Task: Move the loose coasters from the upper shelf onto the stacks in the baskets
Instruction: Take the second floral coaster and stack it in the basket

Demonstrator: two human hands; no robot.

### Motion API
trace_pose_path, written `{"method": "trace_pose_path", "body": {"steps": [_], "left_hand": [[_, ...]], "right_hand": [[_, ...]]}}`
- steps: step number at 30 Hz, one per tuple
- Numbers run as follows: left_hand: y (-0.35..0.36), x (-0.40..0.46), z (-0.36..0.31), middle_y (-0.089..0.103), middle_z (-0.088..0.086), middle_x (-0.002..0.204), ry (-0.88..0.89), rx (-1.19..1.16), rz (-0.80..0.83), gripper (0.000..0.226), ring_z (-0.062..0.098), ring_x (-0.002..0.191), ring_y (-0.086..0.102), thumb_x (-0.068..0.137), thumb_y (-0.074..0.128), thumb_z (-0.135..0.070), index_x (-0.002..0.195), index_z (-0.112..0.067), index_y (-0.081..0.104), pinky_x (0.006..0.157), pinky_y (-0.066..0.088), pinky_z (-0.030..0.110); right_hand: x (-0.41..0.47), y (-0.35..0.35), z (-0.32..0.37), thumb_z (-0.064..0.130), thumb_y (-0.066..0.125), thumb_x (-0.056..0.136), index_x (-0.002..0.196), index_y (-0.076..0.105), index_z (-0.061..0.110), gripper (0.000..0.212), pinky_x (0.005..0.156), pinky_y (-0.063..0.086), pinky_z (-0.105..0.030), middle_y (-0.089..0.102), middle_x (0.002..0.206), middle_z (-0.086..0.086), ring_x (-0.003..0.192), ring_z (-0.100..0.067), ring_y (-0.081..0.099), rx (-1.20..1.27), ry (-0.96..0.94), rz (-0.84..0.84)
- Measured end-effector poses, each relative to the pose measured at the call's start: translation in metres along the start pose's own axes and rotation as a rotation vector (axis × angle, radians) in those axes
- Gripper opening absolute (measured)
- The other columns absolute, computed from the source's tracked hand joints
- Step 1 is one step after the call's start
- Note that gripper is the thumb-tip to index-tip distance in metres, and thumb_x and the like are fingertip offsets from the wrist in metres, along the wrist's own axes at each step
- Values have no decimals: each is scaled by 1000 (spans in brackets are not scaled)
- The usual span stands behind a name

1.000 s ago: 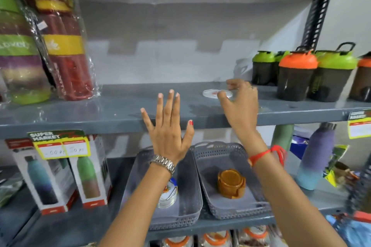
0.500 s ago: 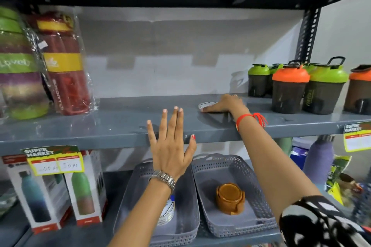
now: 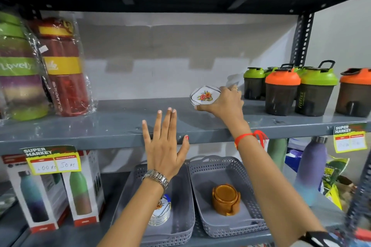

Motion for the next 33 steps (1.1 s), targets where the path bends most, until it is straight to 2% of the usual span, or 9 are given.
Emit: {"method": "trace_pose_path", "body": {"steps": [5, 9, 13, 18, 22, 27, 29, 31, 33], "left_hand": [[-1, 0, 0, 35, 5, 147, 3, -10, -9, 65, 24, 138, 26, 87, 36, -41, 141, -7, 34, 113, 1, 51], [-4, 0, 0, 34, 6, 148, 32, -37, -6, 65, 24, 138, 24, 87, 35, -42, 141, -6, 33, 113, 0, 51], [-6, -1, 9, 31, 5, 149, 24, -22, -15, 66, 23, 139, 22, 88, 33, -43, 143, -7, 30, 114, -3, 50], [-9, -4, 27, 33, 7, 148, -10, -13, -40, 65, 24, 139, 24, 88, 34, -42, 142, -7, 31, 114, -3, 50], [-10, -8, 34, 33, 7, 148, -18, -4, -51, 64, 25, 139, 23, 88, 34, -42, 142, -6, 30, 114, -3, 50], [-5, -18, 47, 36, 11, 145, -12, 14, -18, 62, 25, 140, 20, 95, 19, -49, 138, -6, 30, 113, 1, 54], [-4, -24, 55, 33, 9, 147, -30, 22, -14, 64, 24, 142, 15, 95, 18, -50, 139, -6, 35, 113, -1, 54], [-4, -29, 63, 26, 8, 151, -46, 36, -23, 65, 19, 143, 6, 94, 20, -51, 141, -8, 32, 113, -4, 52], [-5, -33, 70, 21, 7, 151, -40, 54, -30, 67, 16, 143, -2, 93, 14, -54, 144, -10, 24, 113, -8, 49]], "right_hand": [[-48, -38, 24, 64, 80, 48, 128, 52, 16, 97, 90, 39, -41, 46, 122, -8, 114, -28, 42, 160, -153, -288], [-89, -61, 35, 70, 73, 48, 131, 53, 15, 101, 89, 37, -33, 47, 118, -10, 110, -18, 38, 348, -261, -469], [-117, -87, 50, 70, 71, 53, 132, 53, 10, 101, 90, 47, -48, 45, 119, -14, 113, -21, 41, 464, -341, -555], [-131, -110, 68, 65, 75, 56, 131, 54, 6, 97, 91, 46, -47, 46, 118, -15, 112, -24, 43, 465, -403, -620], [-132, -99, 72, 67, 74, 54, 131, 54, 8, 99, 90, 47, -46, 44, 116, -10, 111, -23, 44, 471, -395, -536], [-137, -67, 65, 75, 66, 42, 114, 62, 26, 88, 98, 45, -39, 40, 104, 7, 108, -17, 47, 505, -263, -238], [-141, -58, 60, 77, 63, 39, 107, 64, 33, 81, 95, 45, -26, 44, 99, 9, 102, -15, 50, 517, -240, -125], [-150, -46, 53, 75, 66, 36, 98, 62, 41, 71, 85, 41, -10, 45, 94, 17, 100, -11, 52, 550, -227, -10], [-163, -30, 43, 73, 70, 35, 85, 56, 48, 57, 80, 37, -5, 45, 91, 23, 99, -9, 53, 557, -215, 101]]}}
Point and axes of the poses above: each hand's wrist, its own x-axis towards the middle knuckle, its own y-axis out of the palm, z = x × y, the point moved 7 cm from there along x, towards the middle knuckle
